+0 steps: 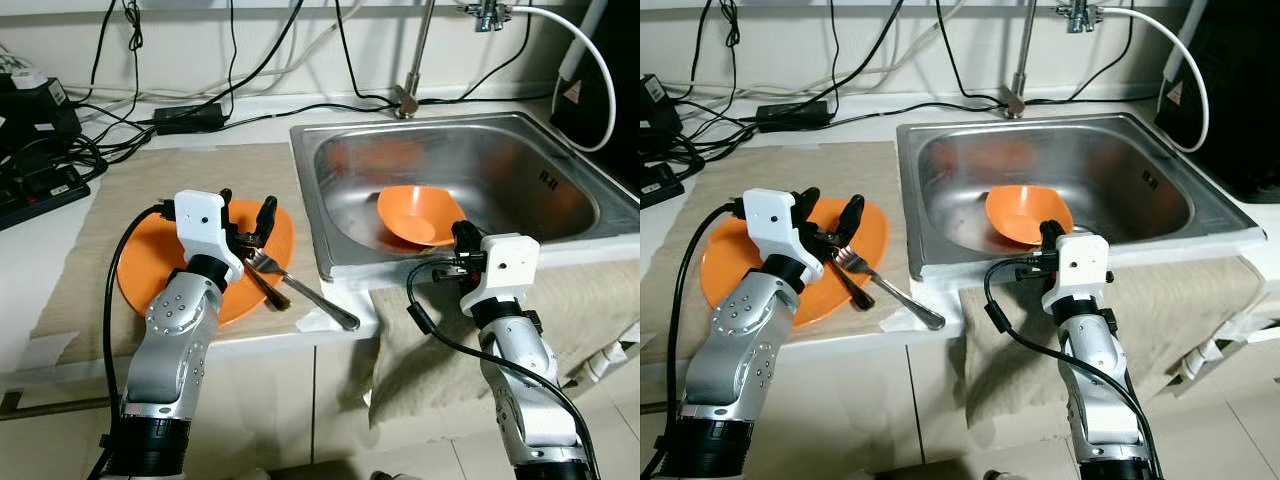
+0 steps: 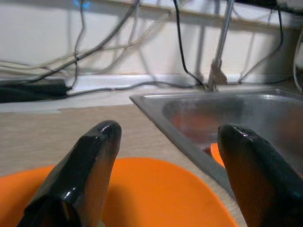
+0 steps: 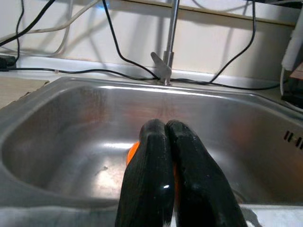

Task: Kitchen organization

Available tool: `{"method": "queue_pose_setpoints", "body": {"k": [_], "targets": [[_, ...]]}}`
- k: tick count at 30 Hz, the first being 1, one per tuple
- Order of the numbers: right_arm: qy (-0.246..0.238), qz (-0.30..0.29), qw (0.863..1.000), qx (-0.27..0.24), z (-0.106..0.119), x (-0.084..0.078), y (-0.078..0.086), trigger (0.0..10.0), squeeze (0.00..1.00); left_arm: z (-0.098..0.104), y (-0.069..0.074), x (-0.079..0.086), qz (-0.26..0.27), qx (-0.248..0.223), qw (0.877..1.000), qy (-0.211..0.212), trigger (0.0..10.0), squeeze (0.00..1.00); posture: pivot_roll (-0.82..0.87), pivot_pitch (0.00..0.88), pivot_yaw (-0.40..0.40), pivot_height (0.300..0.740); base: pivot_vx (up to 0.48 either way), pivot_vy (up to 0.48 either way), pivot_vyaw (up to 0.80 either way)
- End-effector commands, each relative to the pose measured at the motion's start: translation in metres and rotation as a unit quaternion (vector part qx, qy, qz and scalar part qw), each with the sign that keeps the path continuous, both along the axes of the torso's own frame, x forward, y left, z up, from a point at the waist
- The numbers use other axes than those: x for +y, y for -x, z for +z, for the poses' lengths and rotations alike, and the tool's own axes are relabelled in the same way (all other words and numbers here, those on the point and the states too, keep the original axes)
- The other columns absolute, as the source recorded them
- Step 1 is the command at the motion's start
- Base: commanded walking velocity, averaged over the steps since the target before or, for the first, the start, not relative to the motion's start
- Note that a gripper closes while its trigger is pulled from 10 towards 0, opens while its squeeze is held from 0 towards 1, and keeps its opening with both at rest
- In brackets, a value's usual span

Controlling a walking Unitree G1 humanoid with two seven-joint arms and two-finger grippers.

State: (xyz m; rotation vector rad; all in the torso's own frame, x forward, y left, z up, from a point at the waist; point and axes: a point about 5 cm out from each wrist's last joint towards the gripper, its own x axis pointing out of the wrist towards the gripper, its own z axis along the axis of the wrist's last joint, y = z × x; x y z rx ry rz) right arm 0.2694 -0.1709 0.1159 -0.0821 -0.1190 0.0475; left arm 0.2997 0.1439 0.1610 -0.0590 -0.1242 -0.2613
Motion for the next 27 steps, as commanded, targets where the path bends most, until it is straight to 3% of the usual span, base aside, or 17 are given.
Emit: {"method": "queue_pose_setpoints", "body": {"k": [1, 7, 27], "targets": [[0.005, 0.009, 1.0, -0.003, 0.003, 0.003, -0.003, 10.0, 0.0, -0.002, 0.004, 0.008, 0.009, 0.005, 1.0, 0.002, 10.0, 0.0, 0.02, 0.0, 0.017, 0.74, 0.0, 0.0, 0.0], [0.009, 0.015, 1.0, -0.011, 0.007, 0.005, -0.007, 10.0, 0.0, 0.005, 0.006, 0.004, 0.007, -0.018, 1.0, -0.018, 10.0, 0.0, 0.03, 0.0, 0.009, 0.74, 0.0, 0.0, 0.0], [0.019, 0.019, 0.999, -0.018, 0.007, 0.009, -0.008, 10.0, 0.0, 0.007, 0.004, -0.003, -0.001, -0.023, 0.999, -0.027, 10.0, 0.0, 0.02, 0.0, 0.01, 0.74, 0.0, 0.0, 0.0]]}}
